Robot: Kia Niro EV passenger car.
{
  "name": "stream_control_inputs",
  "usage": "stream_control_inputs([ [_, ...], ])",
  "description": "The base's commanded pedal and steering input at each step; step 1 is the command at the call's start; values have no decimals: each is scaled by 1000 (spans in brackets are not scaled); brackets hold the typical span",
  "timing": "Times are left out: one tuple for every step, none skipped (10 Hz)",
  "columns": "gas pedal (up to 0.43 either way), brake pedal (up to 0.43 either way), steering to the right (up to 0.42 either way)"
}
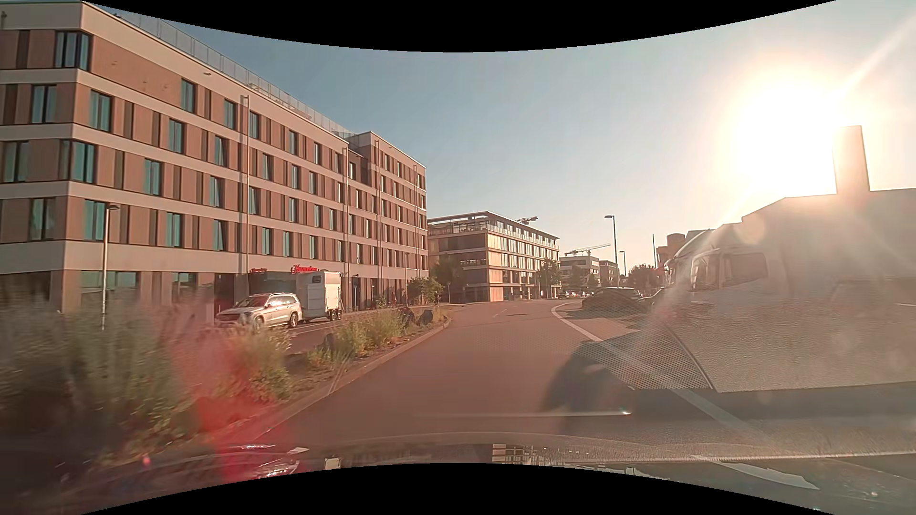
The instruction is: Follow the waypoints while adhering to traffic rules and regulations
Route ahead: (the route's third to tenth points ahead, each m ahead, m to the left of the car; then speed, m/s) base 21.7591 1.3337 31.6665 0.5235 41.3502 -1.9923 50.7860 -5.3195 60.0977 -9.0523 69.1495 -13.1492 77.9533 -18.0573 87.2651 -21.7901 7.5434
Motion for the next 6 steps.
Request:
stream_control_inputs([
  [177,0,71],
  [177,0,63],
  [177,0,59],
  [177,0,56],
  [177,0,52],
  [177,0,49],
])
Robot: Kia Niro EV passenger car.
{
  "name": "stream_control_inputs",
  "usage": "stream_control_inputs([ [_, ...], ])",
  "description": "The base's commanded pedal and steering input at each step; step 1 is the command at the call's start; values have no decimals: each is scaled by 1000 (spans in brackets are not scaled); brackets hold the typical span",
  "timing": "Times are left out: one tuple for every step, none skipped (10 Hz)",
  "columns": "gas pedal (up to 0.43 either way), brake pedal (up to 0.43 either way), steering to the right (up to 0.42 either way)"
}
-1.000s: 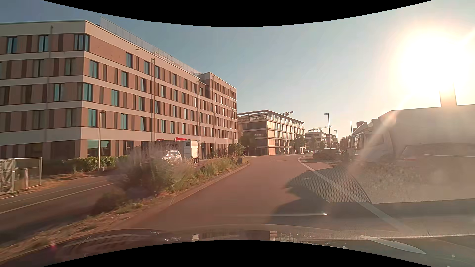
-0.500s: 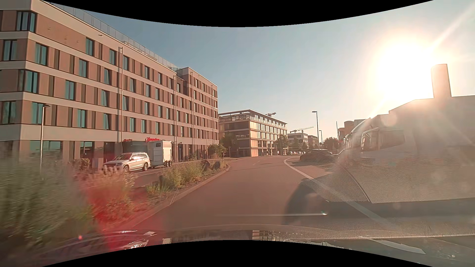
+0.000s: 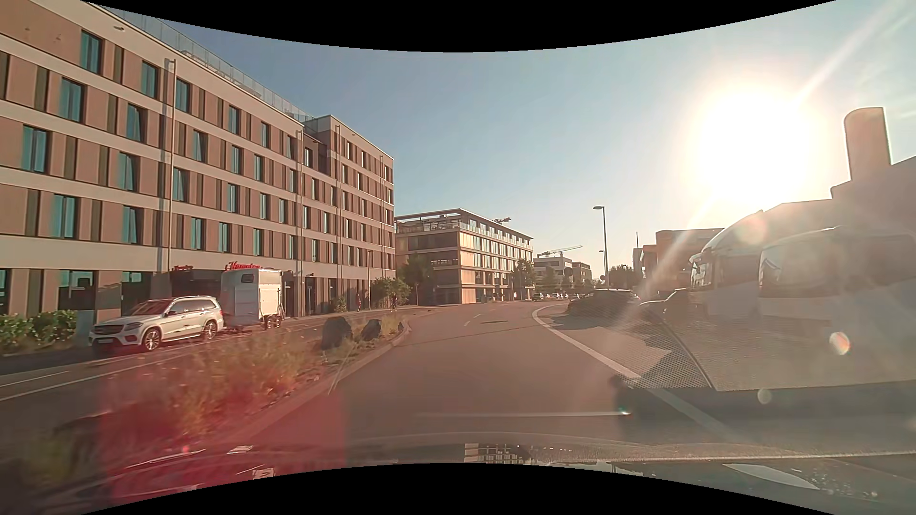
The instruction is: Follow the waypoints while adhering to traffic rules and regulations
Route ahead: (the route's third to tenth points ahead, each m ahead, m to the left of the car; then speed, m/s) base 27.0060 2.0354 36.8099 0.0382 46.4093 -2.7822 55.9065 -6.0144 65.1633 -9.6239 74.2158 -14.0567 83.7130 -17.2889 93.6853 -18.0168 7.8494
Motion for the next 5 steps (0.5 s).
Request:
stream_control_inputs([
  [177,0,49],
  [177,0,46],
  [177,0,42],
  [177,0,36],
  [177,0,29],
])
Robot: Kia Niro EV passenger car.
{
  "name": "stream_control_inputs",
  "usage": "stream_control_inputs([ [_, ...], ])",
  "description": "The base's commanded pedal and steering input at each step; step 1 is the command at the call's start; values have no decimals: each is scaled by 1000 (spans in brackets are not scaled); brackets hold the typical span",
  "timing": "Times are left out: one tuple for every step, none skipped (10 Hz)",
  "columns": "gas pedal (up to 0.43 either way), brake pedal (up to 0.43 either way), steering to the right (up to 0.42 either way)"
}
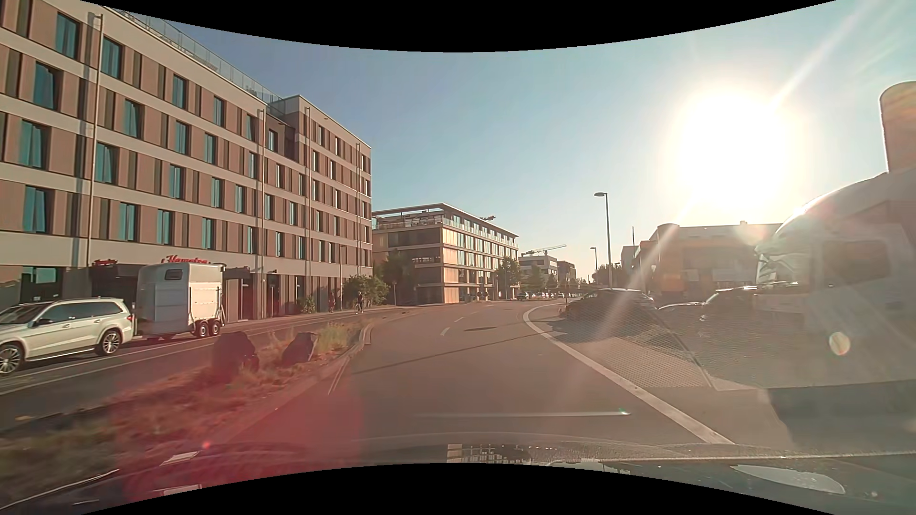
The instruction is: Follow the waypoints while adhering to traffic rules and regulations
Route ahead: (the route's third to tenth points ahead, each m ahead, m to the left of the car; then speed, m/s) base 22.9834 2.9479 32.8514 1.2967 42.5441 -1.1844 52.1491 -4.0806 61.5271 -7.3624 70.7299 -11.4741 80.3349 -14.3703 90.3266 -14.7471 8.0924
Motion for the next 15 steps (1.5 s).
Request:
stream_control_inputs([
  [177,0,20],
  [169,0,12],
  [169,0,9],
  [169,0,9],
  [169,0,9],
  [169,0,8],
  [157,0,8],
  [150,0,8],
  [138,0,8],
  [138,0,8],
  [138,0,8],
  [138,0,9],
  [138,0,11],
  [138,0,15],
  [138,0,20],
])
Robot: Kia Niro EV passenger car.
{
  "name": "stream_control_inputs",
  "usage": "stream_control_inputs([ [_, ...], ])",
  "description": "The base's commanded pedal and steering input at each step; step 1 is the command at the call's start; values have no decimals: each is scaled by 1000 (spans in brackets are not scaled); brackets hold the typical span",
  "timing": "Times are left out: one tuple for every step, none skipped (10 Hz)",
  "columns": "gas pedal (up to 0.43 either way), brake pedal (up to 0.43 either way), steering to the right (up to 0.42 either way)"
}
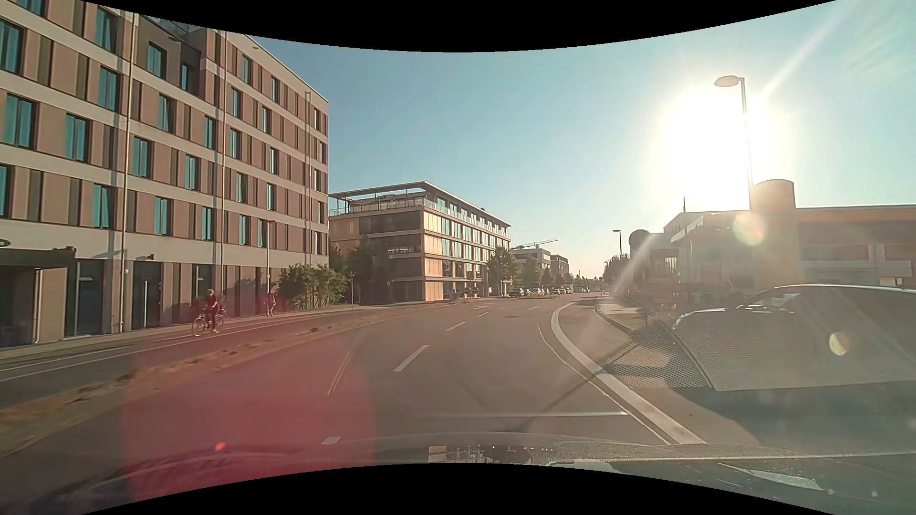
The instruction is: Follow the waypoints while adhering to traffic rules and regulations
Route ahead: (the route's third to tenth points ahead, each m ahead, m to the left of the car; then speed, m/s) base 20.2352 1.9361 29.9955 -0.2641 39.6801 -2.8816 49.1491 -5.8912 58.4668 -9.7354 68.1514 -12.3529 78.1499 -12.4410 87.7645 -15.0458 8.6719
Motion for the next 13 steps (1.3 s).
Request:
stream_control_inputs([
  [118,0,26],
  [118,0,30],
  [110,0,37],
  [67,0,43],
  [47,0,46],
  [20,0,47],
  [20,0,47],
  [20,0,48],
  [20,0,50],
  [20,0,50],
  [20,0,51],
  [20,0,50],
  [20,0,51],
])
